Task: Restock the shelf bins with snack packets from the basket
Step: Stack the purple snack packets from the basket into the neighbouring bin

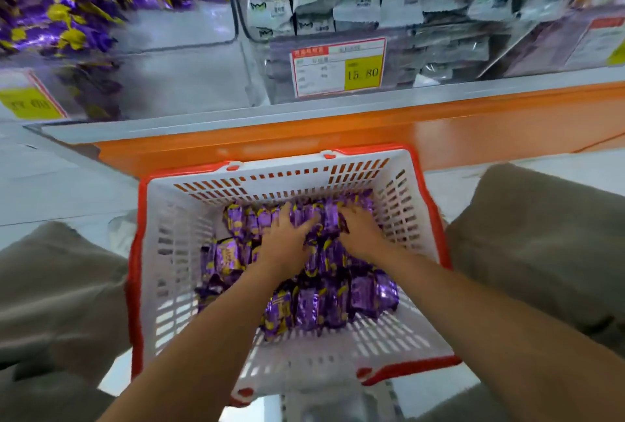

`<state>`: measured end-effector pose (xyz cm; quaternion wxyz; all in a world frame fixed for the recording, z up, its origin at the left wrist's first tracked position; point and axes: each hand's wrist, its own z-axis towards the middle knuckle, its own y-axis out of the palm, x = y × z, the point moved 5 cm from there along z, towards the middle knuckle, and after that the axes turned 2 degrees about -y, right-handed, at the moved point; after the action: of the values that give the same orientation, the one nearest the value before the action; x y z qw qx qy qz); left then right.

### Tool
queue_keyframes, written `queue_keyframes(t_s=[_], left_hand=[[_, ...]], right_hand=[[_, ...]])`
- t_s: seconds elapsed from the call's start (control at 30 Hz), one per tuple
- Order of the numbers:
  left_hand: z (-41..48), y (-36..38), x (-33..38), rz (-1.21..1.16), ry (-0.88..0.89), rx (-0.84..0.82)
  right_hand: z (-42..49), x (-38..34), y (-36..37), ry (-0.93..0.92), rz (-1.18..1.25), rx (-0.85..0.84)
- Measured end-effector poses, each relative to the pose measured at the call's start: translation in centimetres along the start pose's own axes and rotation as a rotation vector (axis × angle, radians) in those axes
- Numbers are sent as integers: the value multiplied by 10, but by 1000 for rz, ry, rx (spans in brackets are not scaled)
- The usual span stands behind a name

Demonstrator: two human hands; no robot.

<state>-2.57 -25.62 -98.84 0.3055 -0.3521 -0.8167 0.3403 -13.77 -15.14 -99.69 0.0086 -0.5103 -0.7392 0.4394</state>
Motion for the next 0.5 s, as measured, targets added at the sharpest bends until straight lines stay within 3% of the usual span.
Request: queue_keyframes(t_s=[0.13,0.3,0.5], left_hand=[[11,9,15,101,7,-55],[24,10,24,155,-45,-78],[17,-1,18,62,-147,115]], right_hand=[[-2,13,10,-6,-132,-147],[-3,16,9,-38,-121,-167],[-1,17,7,-40,-87,-125]])
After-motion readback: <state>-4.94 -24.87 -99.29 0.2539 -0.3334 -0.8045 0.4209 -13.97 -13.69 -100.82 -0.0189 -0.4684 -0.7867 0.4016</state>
